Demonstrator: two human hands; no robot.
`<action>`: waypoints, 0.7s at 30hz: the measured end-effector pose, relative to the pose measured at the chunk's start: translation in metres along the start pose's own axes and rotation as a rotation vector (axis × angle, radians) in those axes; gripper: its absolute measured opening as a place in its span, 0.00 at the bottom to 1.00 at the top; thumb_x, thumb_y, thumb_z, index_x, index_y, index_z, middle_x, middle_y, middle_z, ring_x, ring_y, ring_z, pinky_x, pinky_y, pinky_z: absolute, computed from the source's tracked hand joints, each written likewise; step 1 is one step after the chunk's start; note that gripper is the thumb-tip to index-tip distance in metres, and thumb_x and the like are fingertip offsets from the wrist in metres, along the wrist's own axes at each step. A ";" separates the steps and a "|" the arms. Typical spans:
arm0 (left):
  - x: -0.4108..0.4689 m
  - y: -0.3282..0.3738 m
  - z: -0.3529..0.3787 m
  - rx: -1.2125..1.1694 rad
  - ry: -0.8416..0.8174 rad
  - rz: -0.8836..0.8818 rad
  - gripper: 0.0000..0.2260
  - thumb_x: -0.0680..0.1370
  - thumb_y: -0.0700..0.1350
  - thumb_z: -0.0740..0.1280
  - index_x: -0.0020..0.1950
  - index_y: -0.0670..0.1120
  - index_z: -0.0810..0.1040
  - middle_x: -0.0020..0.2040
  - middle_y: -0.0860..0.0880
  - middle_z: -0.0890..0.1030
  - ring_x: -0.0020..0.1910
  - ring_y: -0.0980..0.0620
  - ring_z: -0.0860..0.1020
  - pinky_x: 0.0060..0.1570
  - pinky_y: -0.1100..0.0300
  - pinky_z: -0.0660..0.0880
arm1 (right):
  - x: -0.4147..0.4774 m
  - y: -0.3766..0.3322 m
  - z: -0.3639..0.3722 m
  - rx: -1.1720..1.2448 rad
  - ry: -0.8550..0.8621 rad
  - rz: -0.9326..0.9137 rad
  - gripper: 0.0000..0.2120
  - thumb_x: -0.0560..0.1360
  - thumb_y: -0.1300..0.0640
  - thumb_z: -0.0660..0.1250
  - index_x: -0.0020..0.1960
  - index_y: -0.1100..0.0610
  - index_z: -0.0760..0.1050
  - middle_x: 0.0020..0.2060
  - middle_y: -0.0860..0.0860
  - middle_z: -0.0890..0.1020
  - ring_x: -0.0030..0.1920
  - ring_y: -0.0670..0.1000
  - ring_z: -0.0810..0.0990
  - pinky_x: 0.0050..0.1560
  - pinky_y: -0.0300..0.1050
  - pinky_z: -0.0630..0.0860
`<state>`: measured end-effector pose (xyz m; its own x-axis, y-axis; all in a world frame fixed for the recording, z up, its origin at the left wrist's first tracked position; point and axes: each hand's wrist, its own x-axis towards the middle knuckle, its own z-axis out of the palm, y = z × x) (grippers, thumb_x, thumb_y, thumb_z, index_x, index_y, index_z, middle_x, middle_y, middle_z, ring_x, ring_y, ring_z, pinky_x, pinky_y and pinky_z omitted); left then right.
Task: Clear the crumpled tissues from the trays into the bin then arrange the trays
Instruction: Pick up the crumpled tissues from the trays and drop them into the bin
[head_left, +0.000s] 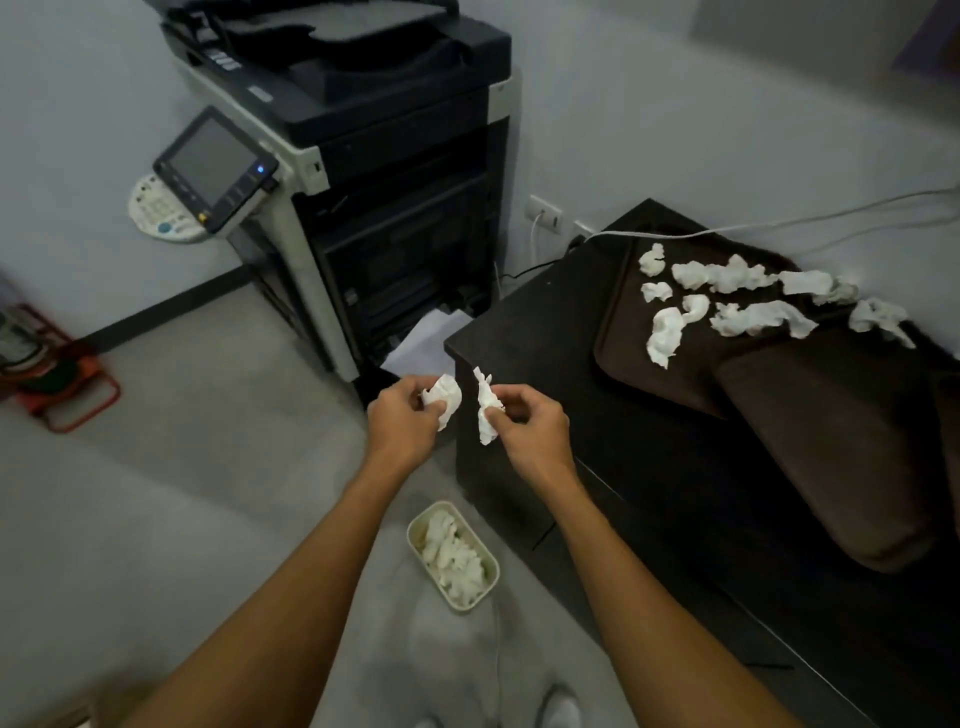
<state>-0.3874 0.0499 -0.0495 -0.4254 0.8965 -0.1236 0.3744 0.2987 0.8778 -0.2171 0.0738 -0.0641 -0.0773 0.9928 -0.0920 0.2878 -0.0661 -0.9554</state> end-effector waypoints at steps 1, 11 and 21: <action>0.000 -0.010 -0.001 0.000 0.008 -0.017 0.12 0.77 0.39 0.73 0.59 0.48 0.84 0.48 0.53 0.84 0.44 0.58 0.81 0.48 0.64 0.80 | 0.001 0.005 0.008 -0.006 -0.019 0.000 0.11 0.76 0.60 0.74 0.56 0.49 0.83 0.45 0.42 0.86 0.47 0.41 0.84 0.49 0.38 0.82; -0.011 -0.118 0.014 0.058 0.081 -0.248 0.13 0.78 0.39 0.71 0.62 0.45 0.82 0.48 0.50 0.82 0.39 0.59 0.78 0.42 0.69 0.71 | 0.004 0.096 0.068 -0.098 -0.206 0.065 0.11 0.75 0.62 0.74 0.56 0.53 0.84 0.47 0.44 0.86 0.49 0.40 0.84 0.46 0.28 0.76; -0.001 -0.249 0.065 0.071 0.075 -0.313 0.12 0.75 0.38 0.72 0.59 0.43 0.84 0.44 0.49 0.82 0.36 0.61 0.76 0.32 0.77 0.69 | 0.014 0.245 0.106 -0.271 -0.246 0.179 0.09 0.76 0.62 0.73 0.54 0.52 0.84 0.46 0.46 0.85 0.45 0.39 0.82 0.40 0.23 0.74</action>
<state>-0.4264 -0.0041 -0.2984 -0.5873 0.7317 -0.3461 0.2711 0.5807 0.7677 -0.2492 0.0609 -0.3291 -0.2193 0.9122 -0.3461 0.5558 -0.1748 -0.8127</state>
